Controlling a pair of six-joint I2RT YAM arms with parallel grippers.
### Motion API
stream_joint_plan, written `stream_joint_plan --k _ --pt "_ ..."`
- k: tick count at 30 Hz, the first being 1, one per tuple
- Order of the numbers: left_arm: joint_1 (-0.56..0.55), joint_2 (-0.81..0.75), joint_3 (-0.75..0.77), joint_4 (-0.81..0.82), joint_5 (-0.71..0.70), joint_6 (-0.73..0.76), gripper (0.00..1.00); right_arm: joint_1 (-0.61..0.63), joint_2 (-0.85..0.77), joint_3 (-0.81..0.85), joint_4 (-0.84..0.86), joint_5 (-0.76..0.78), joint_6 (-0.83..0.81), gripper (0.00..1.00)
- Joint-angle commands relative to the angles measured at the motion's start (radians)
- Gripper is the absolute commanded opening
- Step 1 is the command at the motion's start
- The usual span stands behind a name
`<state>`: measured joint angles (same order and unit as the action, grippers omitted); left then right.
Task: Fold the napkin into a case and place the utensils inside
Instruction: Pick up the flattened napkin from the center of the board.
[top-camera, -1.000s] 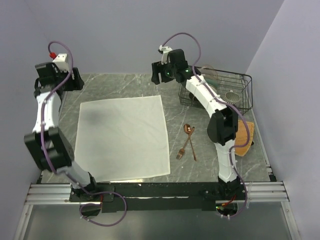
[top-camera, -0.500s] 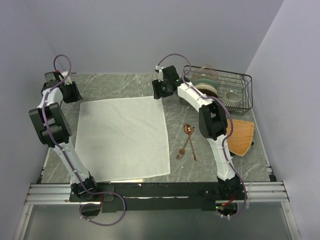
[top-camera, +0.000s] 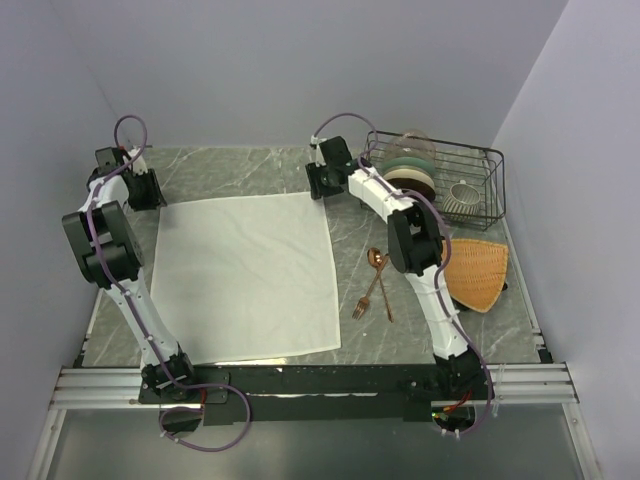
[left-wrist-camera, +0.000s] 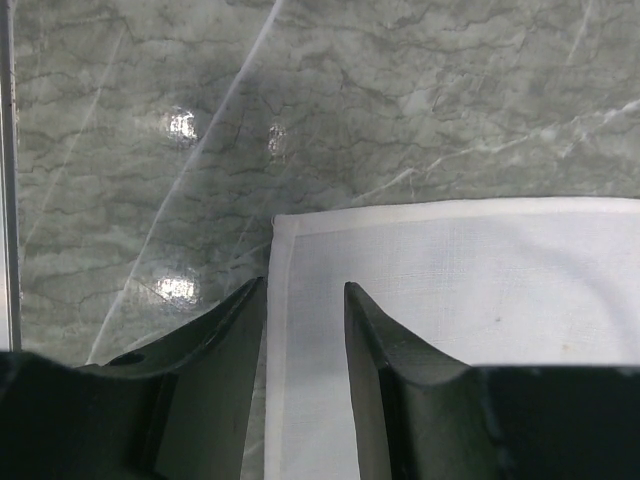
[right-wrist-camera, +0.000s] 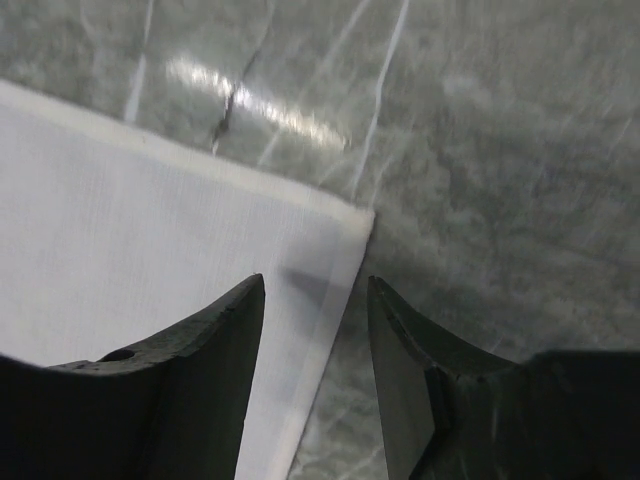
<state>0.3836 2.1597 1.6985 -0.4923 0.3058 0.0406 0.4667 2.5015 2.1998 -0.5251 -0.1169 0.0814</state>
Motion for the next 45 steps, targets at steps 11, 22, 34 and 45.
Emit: stream_joint_plan --k 11,22,34,45 --pt "-0.002 0.063 0.079 -0.009 0.009 -0.015 0.43 -0.014 0.086 0.198 -0.065 0.051 0.104 0.47" --pt "-0.002 0.084 0.070 -0.008 0.009 -0.011 0.44 -0.020 0.151 0.285 -0.142 0.043 0.152 0.51" --pt "-0.035 0.163 0.157 -0.048 0.027 0.005 0.38 -0.036 0.157 0.289 -0.138 0.010 0.181 0.47" --pt "-0.065 0.115 0.135 -0.062 0.039 0.054 0.01 -0.034 0.120 0.175 -0.171 -0.020 0.230 0.50"
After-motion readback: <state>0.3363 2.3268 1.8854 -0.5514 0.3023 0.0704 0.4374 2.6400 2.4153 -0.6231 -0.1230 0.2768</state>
